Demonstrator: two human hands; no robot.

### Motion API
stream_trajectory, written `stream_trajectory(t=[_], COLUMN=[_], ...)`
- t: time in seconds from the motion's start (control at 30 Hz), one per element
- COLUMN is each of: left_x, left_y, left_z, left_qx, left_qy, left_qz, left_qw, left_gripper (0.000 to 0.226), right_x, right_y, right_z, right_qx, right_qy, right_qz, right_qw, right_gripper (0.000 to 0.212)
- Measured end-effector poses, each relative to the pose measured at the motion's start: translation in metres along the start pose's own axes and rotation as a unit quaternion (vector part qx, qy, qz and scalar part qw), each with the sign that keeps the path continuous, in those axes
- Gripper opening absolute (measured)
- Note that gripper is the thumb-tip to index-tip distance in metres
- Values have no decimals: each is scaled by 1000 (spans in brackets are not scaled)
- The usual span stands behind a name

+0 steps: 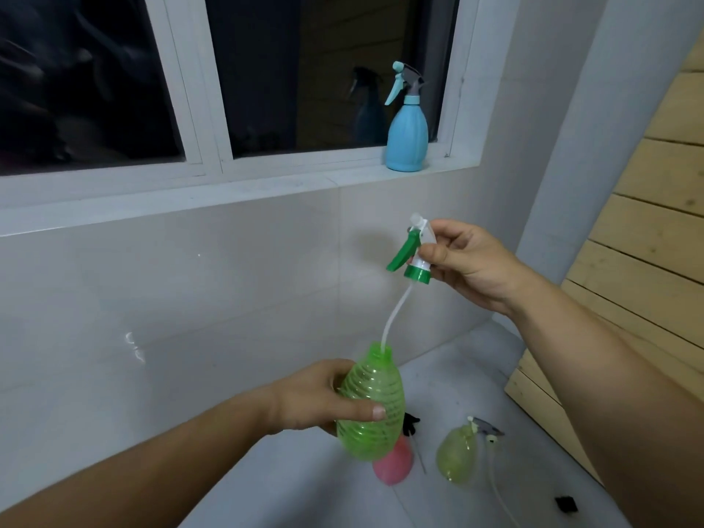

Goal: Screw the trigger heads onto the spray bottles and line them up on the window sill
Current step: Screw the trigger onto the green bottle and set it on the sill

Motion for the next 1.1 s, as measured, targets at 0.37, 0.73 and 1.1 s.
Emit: stream_trajectory(t=[0.37, 0.73, 1.1], left_x=[1, 5, 8], left_y=[-12, -14, -13], left_z=[25, 26, 30], left_qx=[36, 31, 23], left_qy=[34, 32, 14], left_qz=[28, 19, 3], left_qw=[998, 999, 1000], left_gripper=[56, 45, 30], right_x=[3, 8, 7], right_y=[30, 43, 45], right_z=[47, 59, 63], right_qx=[-18, -78, -93], right_qy=[74, 129, 139], right_qz=[-94, -146, -159], right_qw=[993, 978, 973], right_gripper=[40, 29, 35])
Point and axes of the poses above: each hand's wrist, its own x-axis away from the middle knuckle, its own y-axis out of the palm, z = x × y, the point moved 9 cm from there along -x, towards the middle knuckle, and after that the axes turned 3 degrees about -x, right-handed, at the moved point
